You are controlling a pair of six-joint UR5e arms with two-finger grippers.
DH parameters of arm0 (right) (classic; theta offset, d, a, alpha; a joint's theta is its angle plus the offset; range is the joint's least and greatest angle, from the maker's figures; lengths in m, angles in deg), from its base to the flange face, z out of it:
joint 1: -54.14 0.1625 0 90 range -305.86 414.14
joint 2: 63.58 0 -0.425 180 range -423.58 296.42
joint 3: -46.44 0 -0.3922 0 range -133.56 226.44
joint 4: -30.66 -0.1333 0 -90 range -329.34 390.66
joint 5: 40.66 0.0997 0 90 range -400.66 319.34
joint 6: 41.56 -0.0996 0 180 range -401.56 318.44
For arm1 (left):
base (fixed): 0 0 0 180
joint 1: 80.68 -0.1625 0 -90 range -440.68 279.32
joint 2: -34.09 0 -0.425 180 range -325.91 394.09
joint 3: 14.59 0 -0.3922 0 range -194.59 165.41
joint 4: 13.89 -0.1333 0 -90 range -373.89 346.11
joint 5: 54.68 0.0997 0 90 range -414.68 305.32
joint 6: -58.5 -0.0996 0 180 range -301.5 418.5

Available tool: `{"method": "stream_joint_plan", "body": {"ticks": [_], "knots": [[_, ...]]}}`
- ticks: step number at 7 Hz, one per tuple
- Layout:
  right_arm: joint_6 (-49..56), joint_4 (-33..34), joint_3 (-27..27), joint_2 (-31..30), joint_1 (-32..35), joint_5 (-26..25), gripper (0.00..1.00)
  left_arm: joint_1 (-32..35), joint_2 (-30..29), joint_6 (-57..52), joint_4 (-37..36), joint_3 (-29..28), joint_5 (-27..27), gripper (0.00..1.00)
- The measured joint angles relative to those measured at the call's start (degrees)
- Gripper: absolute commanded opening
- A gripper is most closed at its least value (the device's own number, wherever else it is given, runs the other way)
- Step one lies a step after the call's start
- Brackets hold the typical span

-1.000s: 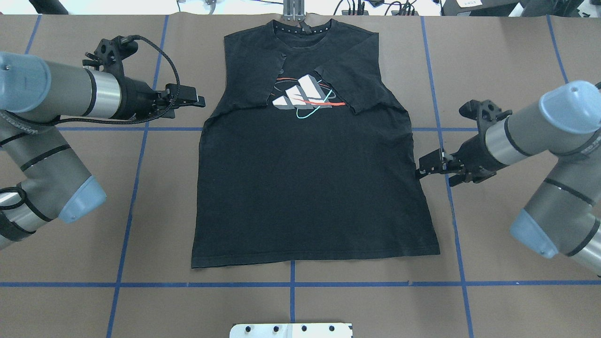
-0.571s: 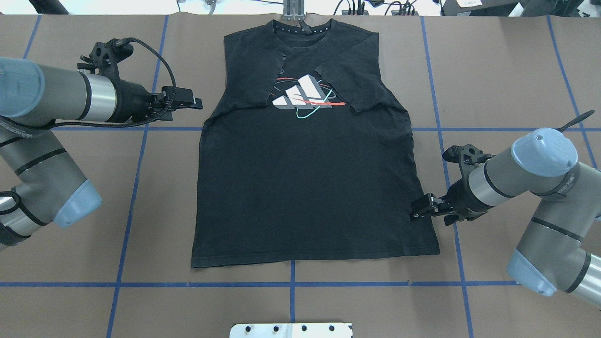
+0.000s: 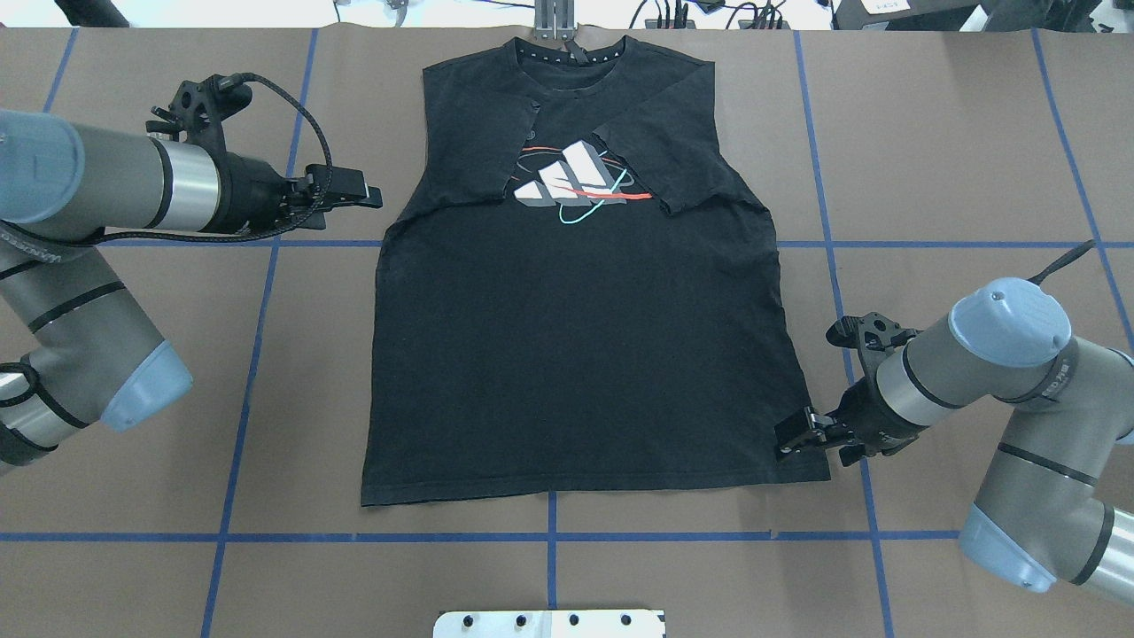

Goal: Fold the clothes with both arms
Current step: 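Withdraw the left gripper while the right gripper moves to the hem corner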

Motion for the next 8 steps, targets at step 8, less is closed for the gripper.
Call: {"method": "stream_joint_plan", "body": {"ticks": [8], "knots": [[0.00, 0.57, 1.02, -0.09, -1.23, 0.22, 0.72, -0.09, 0.03, -0.28, 0.00, -0.25, 0.00, 1.00]]}}
